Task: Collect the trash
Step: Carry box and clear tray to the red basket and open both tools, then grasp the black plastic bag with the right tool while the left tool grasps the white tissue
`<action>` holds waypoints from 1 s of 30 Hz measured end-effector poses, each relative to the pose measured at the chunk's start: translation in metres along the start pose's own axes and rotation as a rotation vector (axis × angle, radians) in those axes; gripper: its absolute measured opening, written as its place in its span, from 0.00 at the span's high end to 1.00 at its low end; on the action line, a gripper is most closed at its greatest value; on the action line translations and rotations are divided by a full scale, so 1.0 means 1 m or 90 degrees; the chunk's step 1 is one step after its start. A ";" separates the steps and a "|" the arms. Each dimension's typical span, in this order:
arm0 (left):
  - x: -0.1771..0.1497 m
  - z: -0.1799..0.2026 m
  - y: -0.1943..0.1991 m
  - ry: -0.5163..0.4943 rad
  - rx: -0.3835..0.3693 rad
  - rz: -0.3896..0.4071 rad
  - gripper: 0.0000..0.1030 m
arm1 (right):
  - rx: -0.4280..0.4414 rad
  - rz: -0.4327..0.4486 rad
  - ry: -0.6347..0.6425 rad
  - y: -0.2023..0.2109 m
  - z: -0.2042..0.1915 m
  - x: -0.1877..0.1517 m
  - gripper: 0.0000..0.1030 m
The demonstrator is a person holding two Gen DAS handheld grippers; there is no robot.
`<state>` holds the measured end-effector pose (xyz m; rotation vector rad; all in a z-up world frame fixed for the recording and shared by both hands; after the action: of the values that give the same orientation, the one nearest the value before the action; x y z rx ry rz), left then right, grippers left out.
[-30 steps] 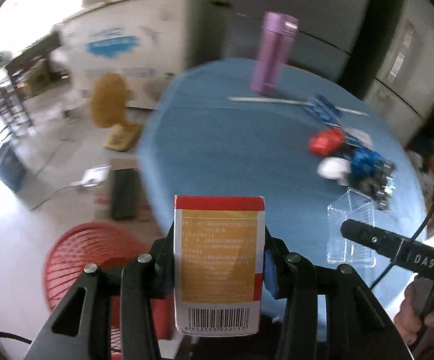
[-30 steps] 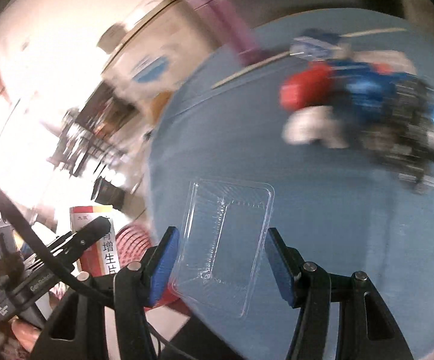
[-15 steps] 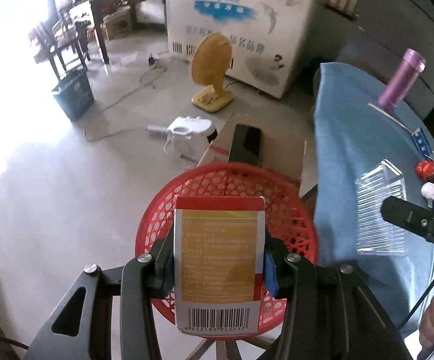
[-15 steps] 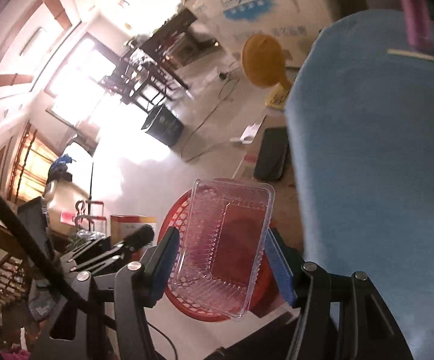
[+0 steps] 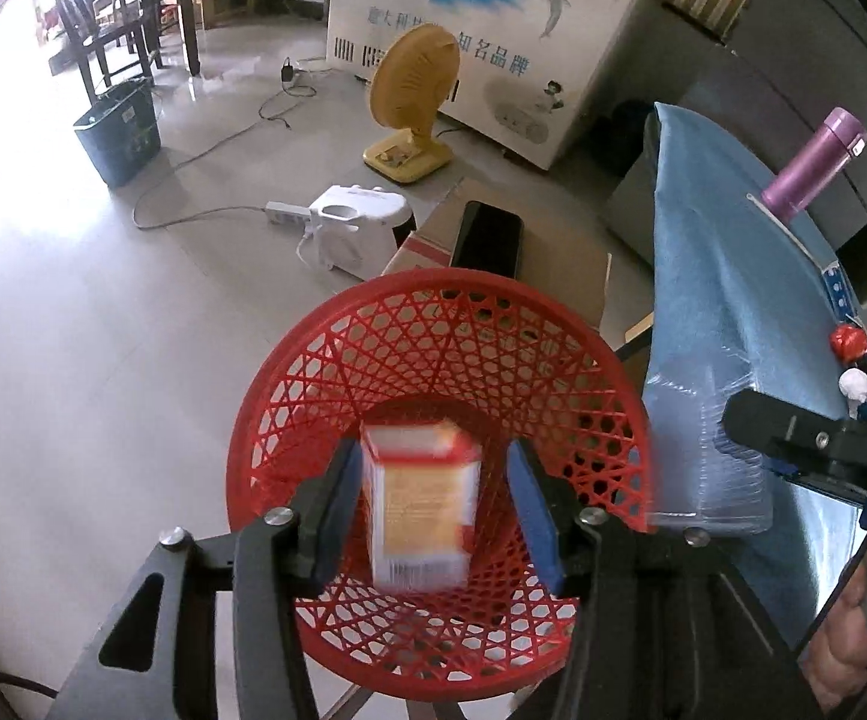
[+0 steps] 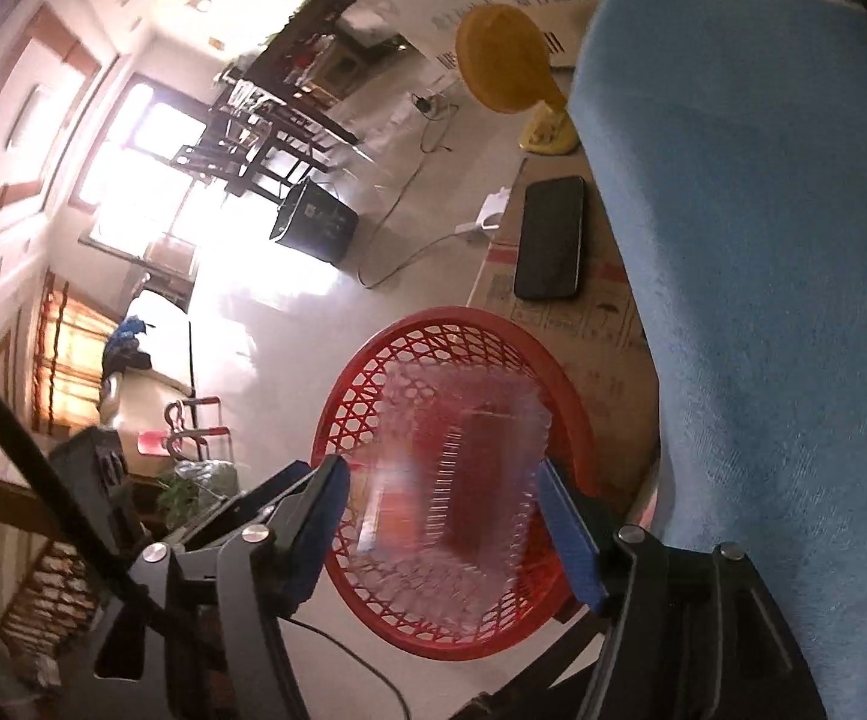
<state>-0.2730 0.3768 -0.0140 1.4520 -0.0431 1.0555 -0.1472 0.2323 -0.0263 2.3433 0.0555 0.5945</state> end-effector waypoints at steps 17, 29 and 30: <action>0.006 0.036 0.008 -0.059 0.001 0.013 0.42 | 0.026 0.105 -0.042 0.063 0.025 0.018 0.29; 0.018 0.194 0.024 -0.222 -0.132 0.042 0.37 | -0.066 0.312 -0.026 0.225 0.082 0.023 0.29; 0.019 0.207 0.025 -0.233 -0.143 0.044 0.37 | -0.080 0.331 -0.035 0.242 0.091 0.022 0.29</action>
<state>-0.1617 0.2149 0.0585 1.4284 -0.4628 0.7994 -0.1181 -0.0018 0.0811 2.2493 -0.6145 0.7529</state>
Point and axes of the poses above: each gripper's, at about its wrist camera, not at the fingertips, and y roughly against the way its jaws point, z to its right, x to its top, the point moved 2 cm from there along -y, roughly the way its jaws point, and after that the axes turned 15 degrees about z, right-handed, at the moved point
